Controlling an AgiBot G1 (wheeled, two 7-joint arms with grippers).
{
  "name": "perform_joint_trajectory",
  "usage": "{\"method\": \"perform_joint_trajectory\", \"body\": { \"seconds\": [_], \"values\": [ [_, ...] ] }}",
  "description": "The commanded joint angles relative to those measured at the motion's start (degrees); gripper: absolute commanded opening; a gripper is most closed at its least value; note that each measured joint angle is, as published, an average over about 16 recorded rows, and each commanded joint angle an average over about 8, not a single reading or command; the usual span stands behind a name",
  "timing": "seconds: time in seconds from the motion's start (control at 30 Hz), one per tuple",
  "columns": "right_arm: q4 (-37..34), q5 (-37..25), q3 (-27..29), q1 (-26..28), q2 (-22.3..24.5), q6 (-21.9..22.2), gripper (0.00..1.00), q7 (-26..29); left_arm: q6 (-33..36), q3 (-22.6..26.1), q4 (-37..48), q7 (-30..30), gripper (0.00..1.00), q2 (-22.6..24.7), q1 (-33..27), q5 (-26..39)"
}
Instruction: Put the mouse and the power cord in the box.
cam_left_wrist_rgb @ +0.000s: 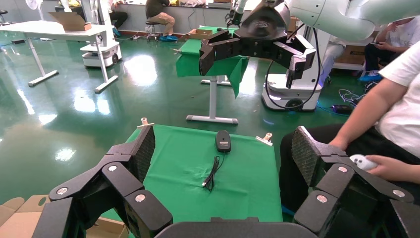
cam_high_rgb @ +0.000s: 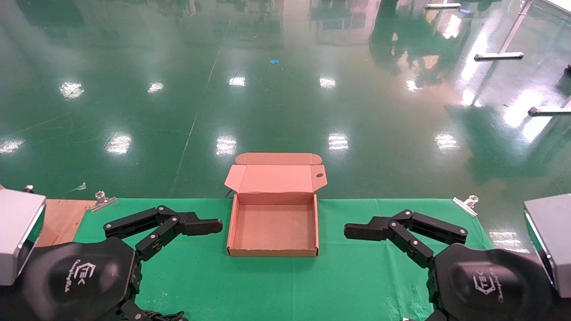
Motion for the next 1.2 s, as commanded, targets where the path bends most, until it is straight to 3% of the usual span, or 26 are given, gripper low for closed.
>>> {"method": "perform_joint_trajectory", "body": {
  "seconds": [0.03, 1.2],
  "values": [
    [0.00, 0.00, 0.00, 0.00, 0.00, 0.00, 1.00, 0.00, 0.00, 0.00, 0.00, 0.00, 1.00, 0.00, 0.00, 0.00],
    [0.01, -1.05, -0.34, 0.19, 0.00, -0.16, 1.00, -0.68, 0.29, 0.45, -0.06, 0.33, 1.00, 0.56, -0.23, 0.65]
  ]
}}
